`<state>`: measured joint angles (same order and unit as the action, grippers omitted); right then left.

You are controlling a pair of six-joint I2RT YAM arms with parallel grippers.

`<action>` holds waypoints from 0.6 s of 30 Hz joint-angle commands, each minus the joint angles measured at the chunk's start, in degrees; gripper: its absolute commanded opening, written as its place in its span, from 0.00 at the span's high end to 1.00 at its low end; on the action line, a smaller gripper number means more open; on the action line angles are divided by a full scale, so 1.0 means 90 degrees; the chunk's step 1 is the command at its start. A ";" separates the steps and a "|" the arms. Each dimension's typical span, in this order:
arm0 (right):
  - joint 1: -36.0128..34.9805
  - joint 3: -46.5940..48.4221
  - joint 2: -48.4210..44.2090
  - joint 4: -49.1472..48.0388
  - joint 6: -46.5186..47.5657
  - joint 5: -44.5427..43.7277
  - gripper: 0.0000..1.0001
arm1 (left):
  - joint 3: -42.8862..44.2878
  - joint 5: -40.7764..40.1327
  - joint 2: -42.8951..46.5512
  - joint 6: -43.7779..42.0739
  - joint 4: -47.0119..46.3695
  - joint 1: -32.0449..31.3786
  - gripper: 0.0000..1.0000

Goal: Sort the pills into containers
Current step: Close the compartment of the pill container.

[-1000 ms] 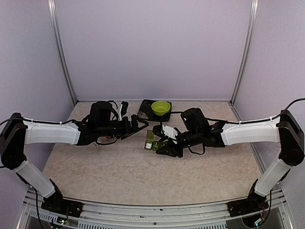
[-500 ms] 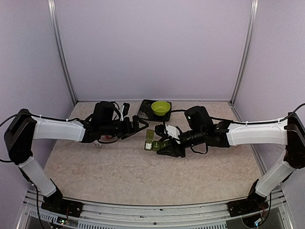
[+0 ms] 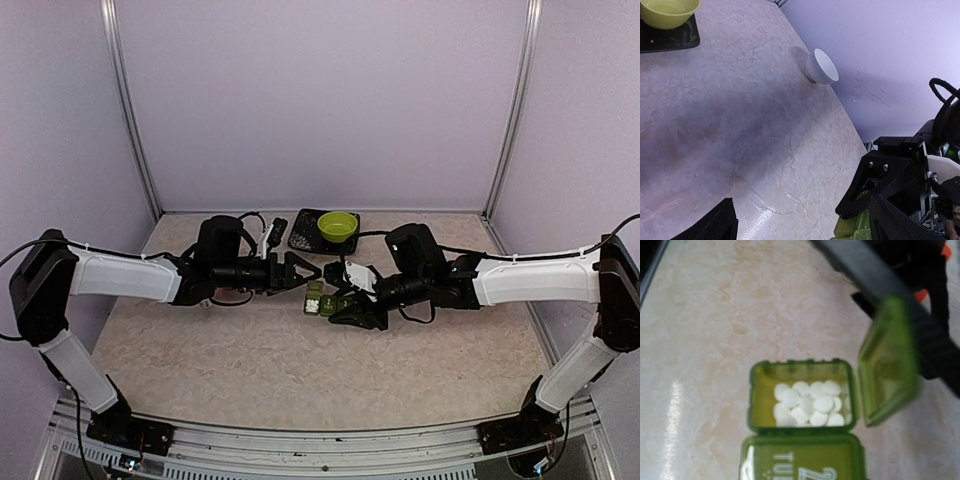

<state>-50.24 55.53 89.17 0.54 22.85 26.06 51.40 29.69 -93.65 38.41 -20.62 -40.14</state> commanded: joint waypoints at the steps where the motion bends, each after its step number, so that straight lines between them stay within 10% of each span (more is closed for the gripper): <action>1: 0.0030 0.0117 0.0077 -0.0109 -0.0095 -0.0253 0.60 | -0.0075 0.0337 0.0128 -0.0209 -0.0226 -0.0103 0.13; 18: 0.0179 -0.0022 -0.0184 -0.0431 -0.0186 -0.0587 0.60 | -0.0120 0.0457 -0.0045 -0.0086 -0.0329 -0.0299 0.19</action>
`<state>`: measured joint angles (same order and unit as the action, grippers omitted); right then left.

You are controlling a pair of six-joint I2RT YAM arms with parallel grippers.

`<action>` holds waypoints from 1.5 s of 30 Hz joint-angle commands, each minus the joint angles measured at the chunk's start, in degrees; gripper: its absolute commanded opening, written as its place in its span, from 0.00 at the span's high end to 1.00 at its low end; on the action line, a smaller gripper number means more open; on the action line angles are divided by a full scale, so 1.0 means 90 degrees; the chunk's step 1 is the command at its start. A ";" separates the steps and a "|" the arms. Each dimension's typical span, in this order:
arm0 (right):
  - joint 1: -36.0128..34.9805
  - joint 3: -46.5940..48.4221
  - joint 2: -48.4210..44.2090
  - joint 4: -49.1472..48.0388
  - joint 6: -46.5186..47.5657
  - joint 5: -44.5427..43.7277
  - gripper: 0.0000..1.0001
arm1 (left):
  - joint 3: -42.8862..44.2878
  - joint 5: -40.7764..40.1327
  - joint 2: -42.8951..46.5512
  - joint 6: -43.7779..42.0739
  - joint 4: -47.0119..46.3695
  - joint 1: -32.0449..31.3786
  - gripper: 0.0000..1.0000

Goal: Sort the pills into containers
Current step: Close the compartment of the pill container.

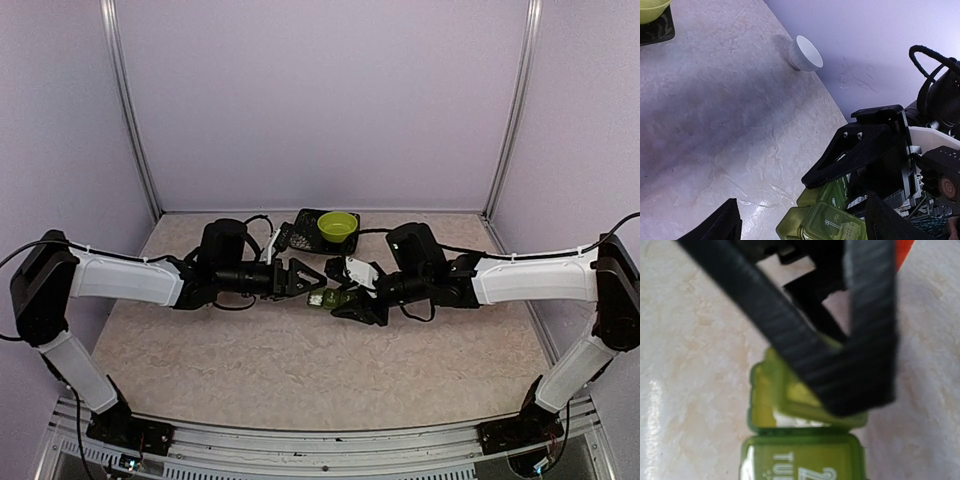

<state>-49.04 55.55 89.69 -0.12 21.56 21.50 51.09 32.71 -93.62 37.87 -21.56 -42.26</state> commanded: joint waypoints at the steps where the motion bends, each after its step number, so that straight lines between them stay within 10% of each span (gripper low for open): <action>1: 0.0044 -0.0057 -0.0277 -0.0405 -0.0051 -0.0075 0.60 | -0.0075 0.0146 -0.0081 -0.0005 -0.0244 -0.0069 0.20; 45: 0.0058 -0.0464 -0.0708 -0.0944 -0.0072 -0.0481 0.59 | -0.0438 0.0757 -0.0279 0.0828 -0.1653 -0.0111 0.66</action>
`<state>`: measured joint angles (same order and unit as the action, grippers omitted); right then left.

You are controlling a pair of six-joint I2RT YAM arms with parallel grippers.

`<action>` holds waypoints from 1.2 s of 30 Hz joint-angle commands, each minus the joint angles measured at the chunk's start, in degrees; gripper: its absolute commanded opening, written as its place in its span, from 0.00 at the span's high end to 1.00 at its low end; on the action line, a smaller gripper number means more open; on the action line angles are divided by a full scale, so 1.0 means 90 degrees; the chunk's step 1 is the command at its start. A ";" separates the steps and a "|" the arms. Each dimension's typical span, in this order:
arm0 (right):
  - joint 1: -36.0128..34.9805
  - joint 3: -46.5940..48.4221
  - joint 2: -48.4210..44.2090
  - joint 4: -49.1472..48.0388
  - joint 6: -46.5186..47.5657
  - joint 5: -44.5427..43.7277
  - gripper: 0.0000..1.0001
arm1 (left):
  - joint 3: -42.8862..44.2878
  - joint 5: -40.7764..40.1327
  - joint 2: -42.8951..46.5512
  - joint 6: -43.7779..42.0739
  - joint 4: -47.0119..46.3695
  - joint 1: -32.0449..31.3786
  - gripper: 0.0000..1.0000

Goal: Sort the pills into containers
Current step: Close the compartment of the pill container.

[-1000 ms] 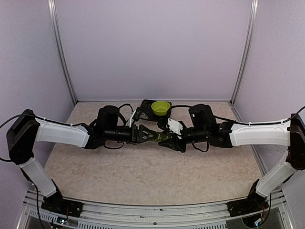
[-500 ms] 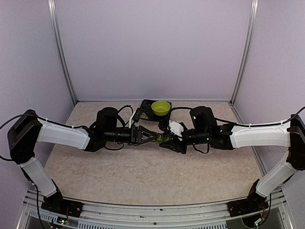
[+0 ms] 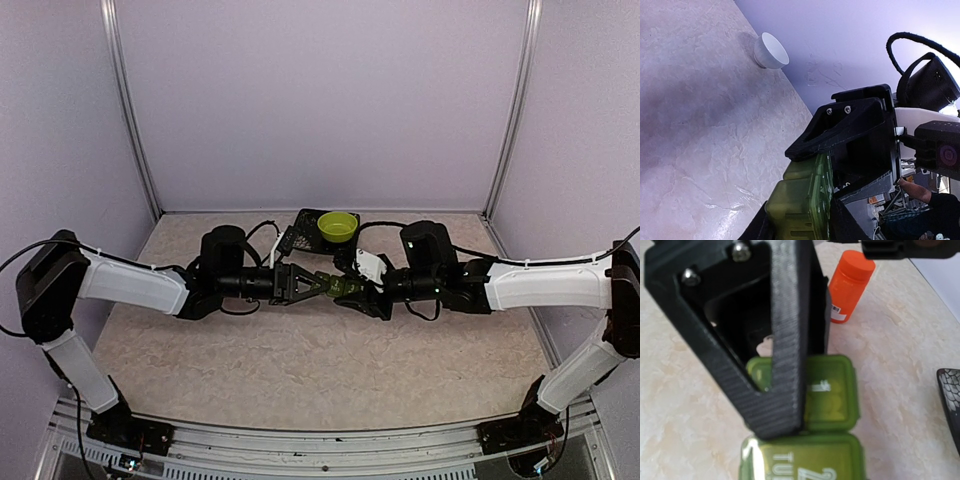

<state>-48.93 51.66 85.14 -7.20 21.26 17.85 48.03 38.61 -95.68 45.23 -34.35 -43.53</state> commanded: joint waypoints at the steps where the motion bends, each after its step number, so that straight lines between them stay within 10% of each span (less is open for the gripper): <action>1: 0.0051 -0.0033 -0.0203 -0.0161 -0.0038 -0.0073 0.59 | -0.0102 0.0117 -0.0051 0.0031 -0.0261 0.0032 0.66; 8: 0.0052 -0.0037 -0.0189 -0.0200 -0.0056 0.0007 0.59 | -0.0159 0.0254 -0.0099 0.0161 -0.0548 0.0032 0.71; 20: 0.0065 -0.0036 -0.0164 -0.0229 -0.0173 0.0072 0.59 | -0.0332 -0.0039 0.0545 -0.0047 -0.0272 0.0201 0.02; 36: 0.0131 0.0028 -0.0052 -0.0246 -0.0294 0.0136 0.59 | -0.0493 -0.1311 0.2212 -0.0796 0.1053 0.0416 0.01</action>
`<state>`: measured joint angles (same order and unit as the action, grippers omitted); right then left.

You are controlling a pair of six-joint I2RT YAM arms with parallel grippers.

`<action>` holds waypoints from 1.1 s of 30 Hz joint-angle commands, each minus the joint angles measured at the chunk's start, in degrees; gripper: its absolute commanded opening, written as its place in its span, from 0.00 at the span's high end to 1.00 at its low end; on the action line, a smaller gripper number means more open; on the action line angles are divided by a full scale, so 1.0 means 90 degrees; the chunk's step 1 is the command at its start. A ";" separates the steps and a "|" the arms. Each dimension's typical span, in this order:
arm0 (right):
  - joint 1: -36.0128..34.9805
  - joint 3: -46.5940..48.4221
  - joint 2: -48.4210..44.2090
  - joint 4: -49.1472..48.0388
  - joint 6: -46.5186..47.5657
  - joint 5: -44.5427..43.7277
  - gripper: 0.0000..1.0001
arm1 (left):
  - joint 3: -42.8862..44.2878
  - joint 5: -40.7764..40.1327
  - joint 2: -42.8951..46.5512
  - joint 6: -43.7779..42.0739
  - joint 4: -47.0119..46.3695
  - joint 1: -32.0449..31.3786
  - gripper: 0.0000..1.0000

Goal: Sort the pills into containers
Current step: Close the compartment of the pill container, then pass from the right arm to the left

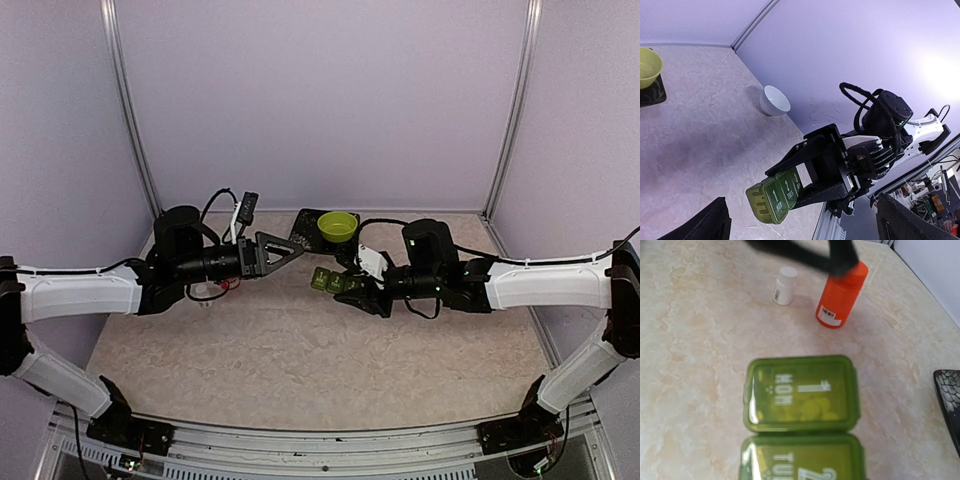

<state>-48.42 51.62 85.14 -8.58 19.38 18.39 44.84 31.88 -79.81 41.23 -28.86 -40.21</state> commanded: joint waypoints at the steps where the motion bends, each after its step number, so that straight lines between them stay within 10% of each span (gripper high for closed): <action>1: 0.0070 0.0032 -0.0048 -0.0092 -0.0083 0.0073 0.59 | -0.0168 -0.0675 0.0567 -0.0348 0.0480 0.0057 0.01; 33: 0.0321 0.1204 0.1931 -0.0126 0.0032 0.0533 0.59 | -0.0594 -0.2282 0.2153 -0.0815 0.1632 0.0083 0.01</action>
<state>-46.22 58.89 98.89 -9.06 19.31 20.97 40.66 13.82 -62.08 35.48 -16.91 -39.62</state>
